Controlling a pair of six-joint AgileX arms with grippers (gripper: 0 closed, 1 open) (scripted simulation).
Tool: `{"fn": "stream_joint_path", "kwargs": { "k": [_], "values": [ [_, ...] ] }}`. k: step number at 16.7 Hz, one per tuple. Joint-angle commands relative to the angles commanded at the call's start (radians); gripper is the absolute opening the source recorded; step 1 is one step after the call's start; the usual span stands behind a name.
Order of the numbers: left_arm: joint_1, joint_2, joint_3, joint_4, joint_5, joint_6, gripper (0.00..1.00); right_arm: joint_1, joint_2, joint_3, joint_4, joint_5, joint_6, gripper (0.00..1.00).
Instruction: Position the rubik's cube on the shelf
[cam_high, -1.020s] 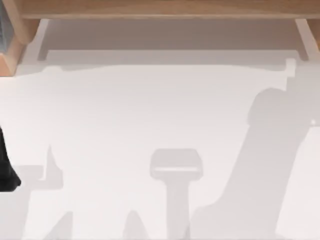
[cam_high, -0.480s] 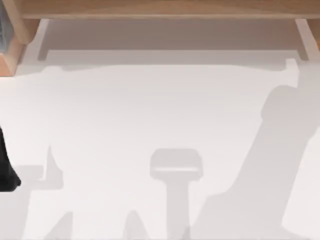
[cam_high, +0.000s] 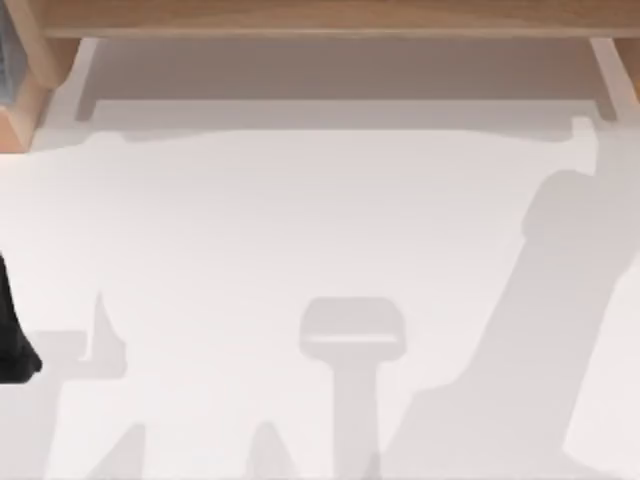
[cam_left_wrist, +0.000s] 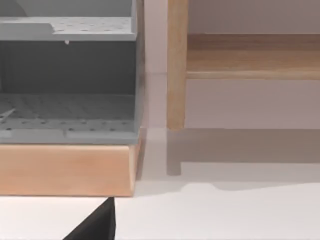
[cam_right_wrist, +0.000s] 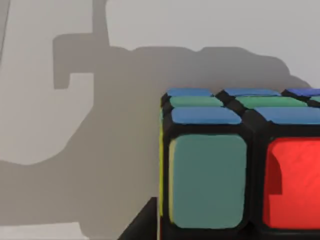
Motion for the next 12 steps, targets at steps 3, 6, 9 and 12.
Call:
{"fn": "stream_joint_path", "kwargs": {
  "k": [3, 6, 9, 12],
  "values": [
    [0.0, 0.0, 0.0, 0.0, 0.0, 0.0, 1.0, 0.0, 0.0, 0.0, 0.0, 0.0, 0.0, 0.02],
    [0.0, 0.0, 0.0, 0.0, 0.0, 0.0, 1.0, 0.0, 0.0, 0.0, 0.0, 0.0, 0.0, 0.0],
    [0.0, 0.0, 0.0, 0.0, 0.0, 0.0, 1.0, 0.0, 0.0, 0.0, 0.0, 0.0, 0.0, 0.0],
    [0.0, 0.0, 0.0, 0.0, 0.0, 0.0, 1.0, -0.004, -0.001, 0.001, 0.0, 0.0, 0.001, 0.0]
  ]
}}
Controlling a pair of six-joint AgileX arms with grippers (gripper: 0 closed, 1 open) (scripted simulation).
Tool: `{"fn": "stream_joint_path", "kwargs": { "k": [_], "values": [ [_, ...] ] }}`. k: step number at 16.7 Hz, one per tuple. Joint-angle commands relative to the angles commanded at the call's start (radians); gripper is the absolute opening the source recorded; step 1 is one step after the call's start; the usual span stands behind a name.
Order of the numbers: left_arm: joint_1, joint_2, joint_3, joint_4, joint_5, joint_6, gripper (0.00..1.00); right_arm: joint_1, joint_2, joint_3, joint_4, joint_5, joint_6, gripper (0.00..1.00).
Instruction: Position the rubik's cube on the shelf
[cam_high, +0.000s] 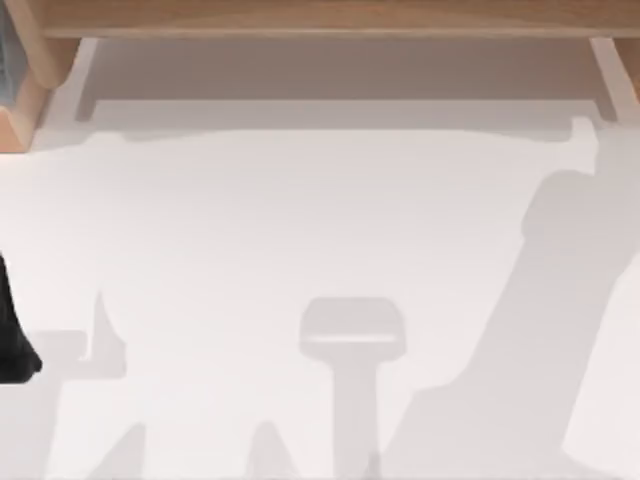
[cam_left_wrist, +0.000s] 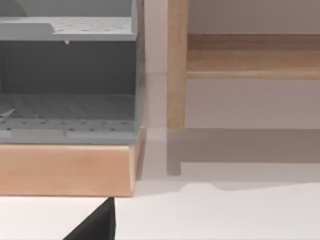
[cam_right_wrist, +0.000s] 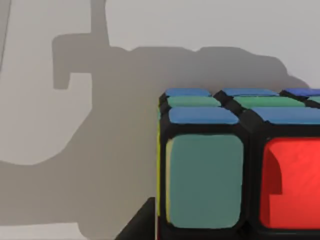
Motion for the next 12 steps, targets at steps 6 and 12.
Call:
{"fn": "stream_joint_path", "kwargs": {
  "k": [6, 12],
  "values": [
    [0.0, 0.0, 0.0, 0.0, 0.0, 0.0, 1.0, -0.015, -0.067, 0.055, -0.104, -0.018, 0.064, 0.0],
    [0.0, 0.0, 0.0, 0.0, 0.0, 0.0, 1.0, -0.01, -0.063, 0.156, -0.186, 0.0, 0.086, 0.0]
  ]
}}
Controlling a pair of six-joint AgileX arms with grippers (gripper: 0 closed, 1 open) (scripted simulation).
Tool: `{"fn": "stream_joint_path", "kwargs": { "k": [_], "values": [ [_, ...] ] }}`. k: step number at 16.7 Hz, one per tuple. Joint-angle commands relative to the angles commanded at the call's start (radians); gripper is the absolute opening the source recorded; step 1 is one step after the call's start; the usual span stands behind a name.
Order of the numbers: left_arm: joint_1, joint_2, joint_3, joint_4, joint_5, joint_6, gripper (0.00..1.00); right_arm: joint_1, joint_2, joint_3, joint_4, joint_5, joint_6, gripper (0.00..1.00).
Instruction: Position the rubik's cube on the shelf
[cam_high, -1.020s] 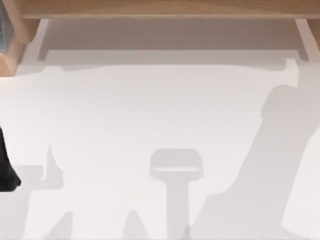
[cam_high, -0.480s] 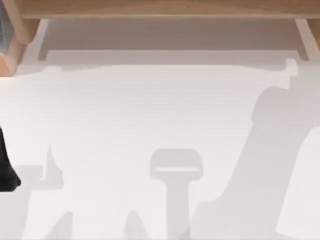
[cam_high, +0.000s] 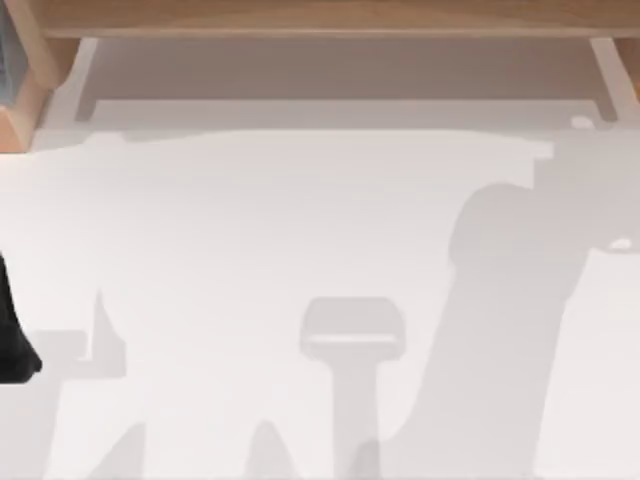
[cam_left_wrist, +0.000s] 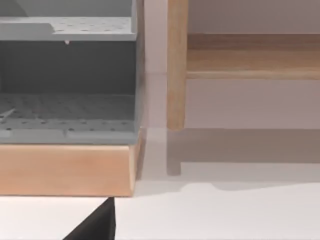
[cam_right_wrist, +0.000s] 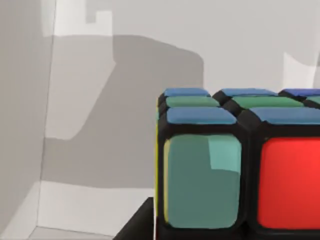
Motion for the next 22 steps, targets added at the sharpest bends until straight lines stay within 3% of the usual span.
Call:
{"fn": "stream_joint_path", "kwargs": {
  "k": [8, 15, 22],
  "values": [
    [0.0, 0.0, 0.0, 0.0, 0.0, 0.0, 1.0, 0.009, 0.096, 0.026, 0.037, 0.0, -0.086, 0.0],
    [0.0, 0.0, 0.0, 0.0, 0.0, 0.0, 1.0, 0.013, 0.073, 0.011, 0.033, 0.01, -0.075, 0.0],
    [0.0, 0.0, 0.0, 0.0, 0.0, 0.0, 1.0, 0.215, -0.254, -0.237, 0.105, 0.141, 0.059, 0.0]
  ]
}}
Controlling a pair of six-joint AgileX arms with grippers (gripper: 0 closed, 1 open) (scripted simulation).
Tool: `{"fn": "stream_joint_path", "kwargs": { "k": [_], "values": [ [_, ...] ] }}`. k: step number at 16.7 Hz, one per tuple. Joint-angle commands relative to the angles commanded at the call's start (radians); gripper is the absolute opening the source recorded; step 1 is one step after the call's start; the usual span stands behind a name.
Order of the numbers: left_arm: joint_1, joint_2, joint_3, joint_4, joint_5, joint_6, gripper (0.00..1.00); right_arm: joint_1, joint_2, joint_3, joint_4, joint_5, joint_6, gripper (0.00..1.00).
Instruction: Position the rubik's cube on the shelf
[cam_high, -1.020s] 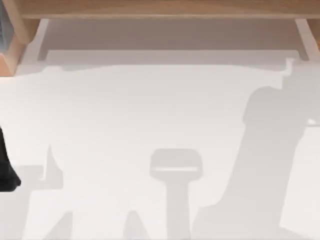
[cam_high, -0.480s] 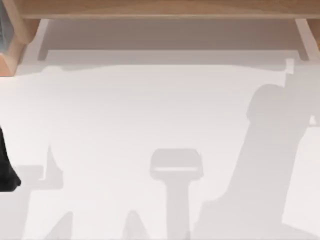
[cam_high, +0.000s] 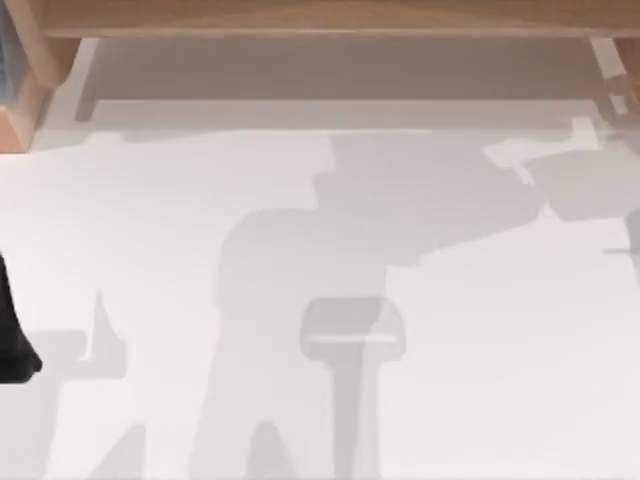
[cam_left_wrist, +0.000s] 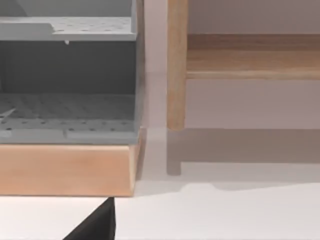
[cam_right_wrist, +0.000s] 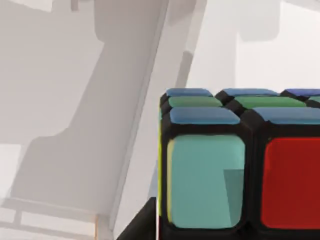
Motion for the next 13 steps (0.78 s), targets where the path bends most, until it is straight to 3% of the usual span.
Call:
{"fn": "stream_joint_path", "kwargs": {
  "k": [6, 13],
  "values": [
    [0.0, 0.0, 0.0, 0.0, 0.0, 0.0, 1.0, 0.366, -0.153, -0.37, 0.319, 0.117, 0.18, 0.0],
    [0.0, 0.0, 0.0, 0.0, 0.0, 0.0, 1.0, 0.744, -0.146, -0.735, 1.007, 0.203, 0.332, 0.0]
  ]
}}
